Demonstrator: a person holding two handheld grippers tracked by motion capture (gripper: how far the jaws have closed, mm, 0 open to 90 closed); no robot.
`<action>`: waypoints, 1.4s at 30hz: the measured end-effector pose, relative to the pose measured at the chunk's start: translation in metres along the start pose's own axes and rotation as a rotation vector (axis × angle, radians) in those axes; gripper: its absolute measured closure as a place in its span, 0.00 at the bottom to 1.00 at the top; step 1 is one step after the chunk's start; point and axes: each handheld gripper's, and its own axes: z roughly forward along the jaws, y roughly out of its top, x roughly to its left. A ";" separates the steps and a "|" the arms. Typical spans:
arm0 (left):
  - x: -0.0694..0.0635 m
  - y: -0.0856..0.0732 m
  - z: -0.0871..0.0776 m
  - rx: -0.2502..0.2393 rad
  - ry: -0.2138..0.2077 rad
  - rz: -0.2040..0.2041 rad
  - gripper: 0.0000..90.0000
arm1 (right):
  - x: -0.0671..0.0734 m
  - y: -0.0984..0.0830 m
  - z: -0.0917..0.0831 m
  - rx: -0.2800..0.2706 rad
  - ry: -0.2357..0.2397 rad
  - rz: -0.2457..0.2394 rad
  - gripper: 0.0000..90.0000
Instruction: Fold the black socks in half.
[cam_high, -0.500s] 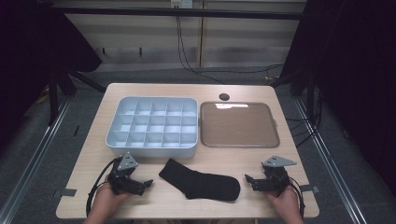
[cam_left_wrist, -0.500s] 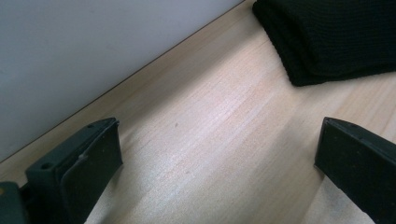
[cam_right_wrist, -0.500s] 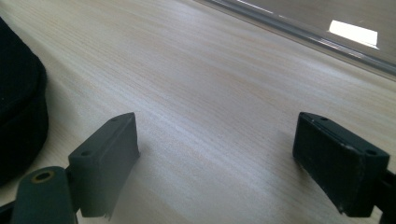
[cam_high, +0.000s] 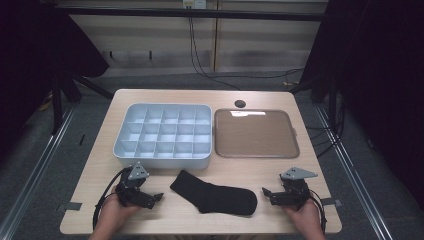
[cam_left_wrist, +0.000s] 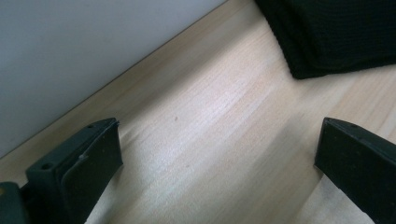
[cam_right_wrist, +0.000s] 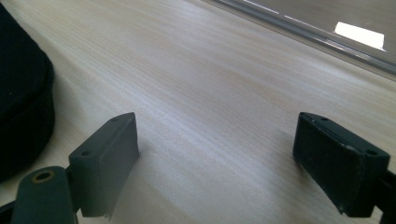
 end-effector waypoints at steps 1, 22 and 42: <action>0.000 0.002 -0.001 0.022 0.001 0.001 0.00 | 0.000 0.000 0.000 0.000 0.002 -0.004 0.15; -0.006 0.016 -0.020 0.050 -0.072 -0.036 0.30 | 0.001 0.001 -0.005 0.024 0.030 -0.035 0.21; -0.020 0.043 -0.010 0.059 -0.124 -0.112 0.36 | 0.010 -0.004 -0.018 0.054 0.093 -0.082 0.38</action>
